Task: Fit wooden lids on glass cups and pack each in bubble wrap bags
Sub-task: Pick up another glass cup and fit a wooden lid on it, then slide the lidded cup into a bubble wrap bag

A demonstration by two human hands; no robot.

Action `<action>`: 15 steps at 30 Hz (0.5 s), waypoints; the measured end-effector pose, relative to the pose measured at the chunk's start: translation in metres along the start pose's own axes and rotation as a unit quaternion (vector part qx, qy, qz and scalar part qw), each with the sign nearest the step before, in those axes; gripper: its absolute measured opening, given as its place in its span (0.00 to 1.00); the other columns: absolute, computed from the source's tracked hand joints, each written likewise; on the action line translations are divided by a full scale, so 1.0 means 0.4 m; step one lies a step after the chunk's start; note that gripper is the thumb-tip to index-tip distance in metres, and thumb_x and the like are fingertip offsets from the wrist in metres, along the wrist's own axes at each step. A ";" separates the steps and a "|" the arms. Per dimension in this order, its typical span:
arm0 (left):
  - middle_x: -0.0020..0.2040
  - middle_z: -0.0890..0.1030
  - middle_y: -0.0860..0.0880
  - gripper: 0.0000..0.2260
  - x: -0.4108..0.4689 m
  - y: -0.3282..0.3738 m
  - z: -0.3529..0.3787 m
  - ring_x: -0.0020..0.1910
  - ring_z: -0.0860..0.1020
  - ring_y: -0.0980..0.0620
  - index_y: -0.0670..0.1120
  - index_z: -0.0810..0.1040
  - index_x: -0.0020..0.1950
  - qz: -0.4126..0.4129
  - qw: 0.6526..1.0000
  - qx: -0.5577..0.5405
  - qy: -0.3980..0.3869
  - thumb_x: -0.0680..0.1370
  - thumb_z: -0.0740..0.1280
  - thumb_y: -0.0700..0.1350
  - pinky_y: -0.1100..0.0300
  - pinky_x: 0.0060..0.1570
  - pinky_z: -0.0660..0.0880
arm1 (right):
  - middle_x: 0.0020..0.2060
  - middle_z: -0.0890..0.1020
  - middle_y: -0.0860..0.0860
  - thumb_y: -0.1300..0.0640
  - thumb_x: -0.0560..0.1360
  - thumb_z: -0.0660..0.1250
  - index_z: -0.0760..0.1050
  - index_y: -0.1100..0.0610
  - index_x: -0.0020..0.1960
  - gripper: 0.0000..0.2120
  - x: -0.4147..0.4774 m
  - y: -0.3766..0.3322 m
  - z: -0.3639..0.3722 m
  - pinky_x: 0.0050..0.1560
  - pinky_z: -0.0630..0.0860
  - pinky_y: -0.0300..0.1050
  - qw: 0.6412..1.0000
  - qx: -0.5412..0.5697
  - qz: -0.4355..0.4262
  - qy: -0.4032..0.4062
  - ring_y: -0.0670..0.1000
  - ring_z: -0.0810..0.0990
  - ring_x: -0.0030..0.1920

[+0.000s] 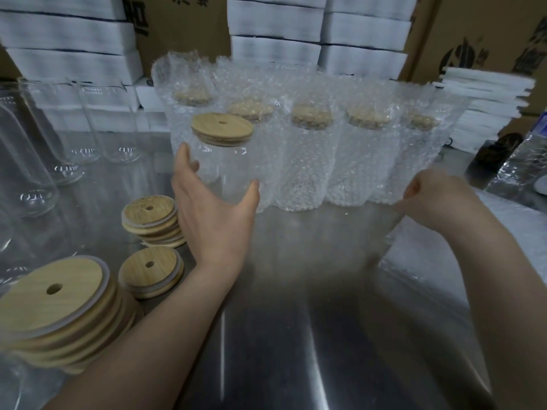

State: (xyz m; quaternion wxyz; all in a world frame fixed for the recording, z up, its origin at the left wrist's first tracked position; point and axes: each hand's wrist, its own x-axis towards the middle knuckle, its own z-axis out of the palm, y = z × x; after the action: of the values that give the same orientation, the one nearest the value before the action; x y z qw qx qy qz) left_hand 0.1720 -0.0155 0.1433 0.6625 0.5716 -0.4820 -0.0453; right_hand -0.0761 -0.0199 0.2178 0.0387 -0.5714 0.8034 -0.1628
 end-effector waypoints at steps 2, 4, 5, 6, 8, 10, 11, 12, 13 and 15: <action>0.70 0.68 0.47 0.43 0.000 0.001 0.001 0.69 0.68 0.50 0.45 0.56 0.78 -0.003 1.000 0.003 0.001 0.70 0.77 0.51 0.49 0.69 0.68 | 0.48 0.79 0.61 0.56 0.73 0.72 0.77 0.63 0.49 0.11 0.011 0.015 0.003 0.48 0.74 0.49 0.999 -0.022 0.007 -0.038 0.61 0.77 0.50; 0.72 0.67 0.47 0.44 0.001 0.001 0.001 0.71 0.67 0.50 0.46 0.55 0.78 -0.003 1.000 0.004 0.002 0.70 0.76 0.51 0.50 0.70 0.66 | 0.50 0.80 0.61 0.62 0.74 0.70 0.78 0.65 0.51 0.08 0.020 0.022 0.008 0.49 0.76 0.50 0.998 -0.040 0.017 -0.052 0.61 0.78 0.50; 0.72 0.66 0.46 0.44 0.003 0.001 0.001 0.71 0.67 0.50 0.46 0.54 0.78 -0.003 1.000 0.003 0.003 0.70 0.76 0.50 0.49 0.71 0.66 | 0.50 0.80 0.61 0.64 0.74 0.69 0.78 0.65 0.51 0.07 0.022 0.023 0.009 0.49 0.76 0.49 0.997 -0.042 0.024 -0.054 0.60 0.78 0.49; 0.73 0.66 0.46 0.44 0.004 0.000 0.001 0.72 0.66 0.50 0.45 0.55 0.78 -0.004 1.000 0.003 0.004 0.70 0.77 0.50 0.49 0.71 0.66 | 0.50 0.80 0.61 0.65 0.74 0.68 0.78 0.65 0.51 0.06 0.023 0.023 0.010 0.48 0.76 0.49 0.997 -0.040 0.028 -0.053 0.60 0.77 0.48; 0.73 0.65 0.45 0.44 0.007 -0.001 0.000 0.71 0.66 0.48 0.45 0.55 0.78 -0.011 1.000 0.004 0.006 0.70 0.77 0.49 0.48 0.70 0.66 | 0.48 0.79 0.60 0.67 0.75 0.65 0.79 0.64 0.50 0.06 0.023 0.022 0.008 0.46 0.74 0.48 0.998 -0.027 0.029 -0.041 0.59 0.76 0.46; 0.73 0.64 0.45 0.44 0.009 -0.003 0.001 0.72 0.66 0.47 0.46 0.54 0.78 -0.022 1.000 0.009 0.005 0.70 0.77 0.50 0.47 0.70 0.66 | 0.50 0.80 0.61 0.67 0.75 0.64 0.79 0.63 0.49 0.06 0.019 0.020 0.007 0.47 0.73 0.47 1.000 -0.002 0.026 -0.016 0.60 0.76 0.48; 0.74 0.63 0.44 0.45 0.011 -0.005 0.002 0.72 0.65 0.47 0.45 0.53 0.78 -0.025 1.000 0.012 0.006 0.70 0.77 0.50 0.48 0.71 0.65 | 0.51 0.79 0.60 0.66 0.75 0.64 0.79 0.62 0.49 0.06 0.016 0.019 0.007 0.49 0.73 0.48 1.000 0.012 0.027 -0.002 0.61 0.76 0.50; 0.74 0.63 0.44 0.46 0.011 -0.007 0.002 0.72 0.64 0.46 0.45 0.53 0.78 -0.026 0.999 0.015 0.008 0.70 0.77 0.50 0.51 0.73 0.63 | 0.51 0.79 0.60 0.66 0.74 0.64 0.79 0.61 0.49 0.07 0.015 0.019 0.005 0.50 0.73 0.49 0.999 0.026 0.028 0.013 0.61 0.76 0.52; 0.74 0.62 0.43 0.46 0.011 -0.007 0.003 0.72 0.63 0.47 0.44 0.53 0.79 -0.026 0.999 0.019 0.011 0.69 0.77 0.49 0.57 0.73 0.61 | 0.51 0.78 0.59 0.66 0.74 0.64 0.78 0.59 0.51 0.08 0.013 0.018 0.004 0.51 0.74 0.50 0.998 0.039 0.029 0.030 0.61 0.76 0.52; 0.74 0.61 0.42 0.48 0.010 -0.005 0.003 0.72 0.62 0.48 0.43 0.52 0.79 -0.026 0.999 0.024 0.013 0.69 0.78 0.49 0.66 0.68 0.56 | 0.46 0.75 0.56 0.66 0.74 0.63 0.75 0.56 0.54 0.11 0.009 0.013 0.003 0.50 0.76 0.53 0.994 0.075 0.022 0.074 0.61 0.75 0.49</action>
State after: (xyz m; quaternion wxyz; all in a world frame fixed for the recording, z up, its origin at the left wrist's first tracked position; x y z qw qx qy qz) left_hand 0.1745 -0.0196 0.1438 0.6533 0.6003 -0.4593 -0.0440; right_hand -0.0817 -0.0219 0.2157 0.0248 -0.5351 0.8023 -0.2634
